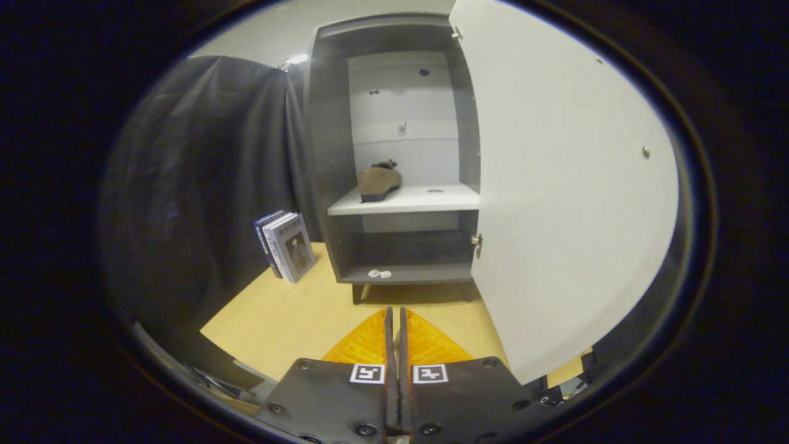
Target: Open the shoe cabinet door, grab the shoes and put them into the shoe cabinet, then close the shoe cabinet door.
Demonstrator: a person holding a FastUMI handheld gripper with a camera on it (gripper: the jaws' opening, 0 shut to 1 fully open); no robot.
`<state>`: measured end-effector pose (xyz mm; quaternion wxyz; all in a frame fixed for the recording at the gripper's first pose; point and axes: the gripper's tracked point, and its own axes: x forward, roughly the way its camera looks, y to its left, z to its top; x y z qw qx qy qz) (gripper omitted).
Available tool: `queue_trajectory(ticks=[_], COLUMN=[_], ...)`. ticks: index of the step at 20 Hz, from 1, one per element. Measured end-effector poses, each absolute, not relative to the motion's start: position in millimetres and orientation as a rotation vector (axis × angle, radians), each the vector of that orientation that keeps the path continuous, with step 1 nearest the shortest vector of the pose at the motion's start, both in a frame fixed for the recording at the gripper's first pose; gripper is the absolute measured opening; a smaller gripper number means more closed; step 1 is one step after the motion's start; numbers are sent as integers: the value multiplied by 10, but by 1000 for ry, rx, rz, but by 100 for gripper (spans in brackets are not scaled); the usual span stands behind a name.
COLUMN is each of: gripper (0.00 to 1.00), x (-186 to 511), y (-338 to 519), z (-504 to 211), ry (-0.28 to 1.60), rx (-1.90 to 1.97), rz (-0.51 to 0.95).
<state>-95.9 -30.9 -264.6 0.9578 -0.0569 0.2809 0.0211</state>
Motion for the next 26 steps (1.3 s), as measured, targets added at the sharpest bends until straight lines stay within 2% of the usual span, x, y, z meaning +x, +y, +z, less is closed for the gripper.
queue_trajectory(ticks=[3,6,15,26], gripper=[5,20,17,17], x=[-849,-858,-870,-892], y=[-320,-373,-535,-656], z=[-3198,-3593,-4636,-5234], ry=[661,735,933,1053], rx=[-105,-102,-181,-284], rz=[56,64,85,110])
